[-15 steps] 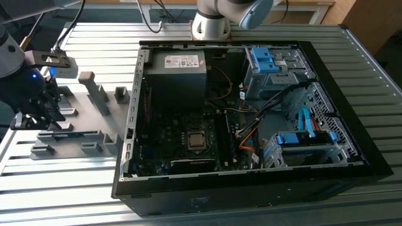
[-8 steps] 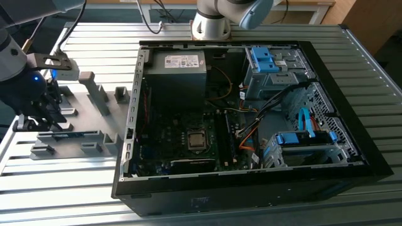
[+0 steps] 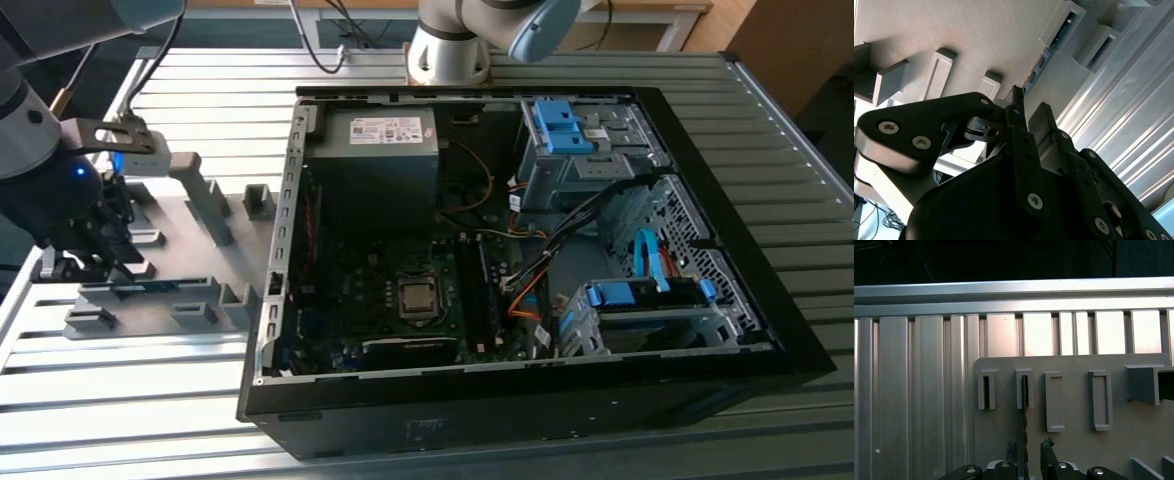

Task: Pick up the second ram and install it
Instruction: 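Pick up the second ram and move it above second insertion slot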

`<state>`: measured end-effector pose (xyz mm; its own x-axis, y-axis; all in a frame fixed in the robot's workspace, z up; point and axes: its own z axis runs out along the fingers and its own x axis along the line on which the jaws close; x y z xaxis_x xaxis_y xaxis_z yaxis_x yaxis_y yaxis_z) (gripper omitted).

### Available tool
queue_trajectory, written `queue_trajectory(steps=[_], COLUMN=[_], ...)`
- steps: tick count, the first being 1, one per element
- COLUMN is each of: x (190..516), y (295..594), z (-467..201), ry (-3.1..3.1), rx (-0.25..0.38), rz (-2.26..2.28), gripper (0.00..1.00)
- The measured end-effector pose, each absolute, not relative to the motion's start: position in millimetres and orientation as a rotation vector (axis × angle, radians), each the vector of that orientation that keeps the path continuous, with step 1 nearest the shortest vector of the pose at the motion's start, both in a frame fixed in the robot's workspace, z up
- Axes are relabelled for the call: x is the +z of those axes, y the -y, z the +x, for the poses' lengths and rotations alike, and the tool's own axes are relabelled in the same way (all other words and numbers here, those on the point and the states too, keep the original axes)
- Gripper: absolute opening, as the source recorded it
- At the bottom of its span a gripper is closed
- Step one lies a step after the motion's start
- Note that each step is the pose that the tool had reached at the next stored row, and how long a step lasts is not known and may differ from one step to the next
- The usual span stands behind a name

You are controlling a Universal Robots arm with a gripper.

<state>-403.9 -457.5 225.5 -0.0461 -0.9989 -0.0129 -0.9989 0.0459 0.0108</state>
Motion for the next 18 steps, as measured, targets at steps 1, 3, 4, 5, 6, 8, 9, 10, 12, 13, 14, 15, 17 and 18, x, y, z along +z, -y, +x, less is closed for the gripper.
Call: queue_trajectory(steps=[1, 3, 4, 5, 6, 8, 9, 10, 12, 13, 14, 15, 17, 18], x=[225.0, 224.5, 224.5, 224.3, 224.3, 224.3, 224.3, 224.2, 224.2, 223.9, 223.3, 222.7, 219.5, 218.2], y=[457.5, 457.5, 457.5, 457.5, 457.5, 457.5, 457.5, 457.5, 457.5, 457.5, 457.5, 457.5, 458.6, 458.9], z=[-403.9, -403.9, -403.9, -403.9, -403.9, -403.9, -403.9, -403.9, -403.9, -403.9, -403.9, -403.9, -403.9, -403.9], ry=[-2.27, -2.27, -2.271, -2.27, -2.27, -2.27, -2.27, -2.27, -2.27, -2.27, -2.27, -2.27, -2.27, -2.27], rx=[0.026, 0.026, 0.026, 0.026, 0.026, 0.026, 0.026, 0.026, 0.026, 0.026, 0.026, 0.026, 0.026, 0.026], rz=[-2.168, -2.168, -2.169, -2.168, -2.168, -2.168, -2.168, -2.168, -2.168, -2.168, -2.168, -2.168, -2.169, -2.169], gripper=[0.32, 0.32, 0.32, 0.32, 0.32, 0.32, 0.32, 0.32, 0.32, 0.32, 0.32, 0.32, 0.32, 0.32])
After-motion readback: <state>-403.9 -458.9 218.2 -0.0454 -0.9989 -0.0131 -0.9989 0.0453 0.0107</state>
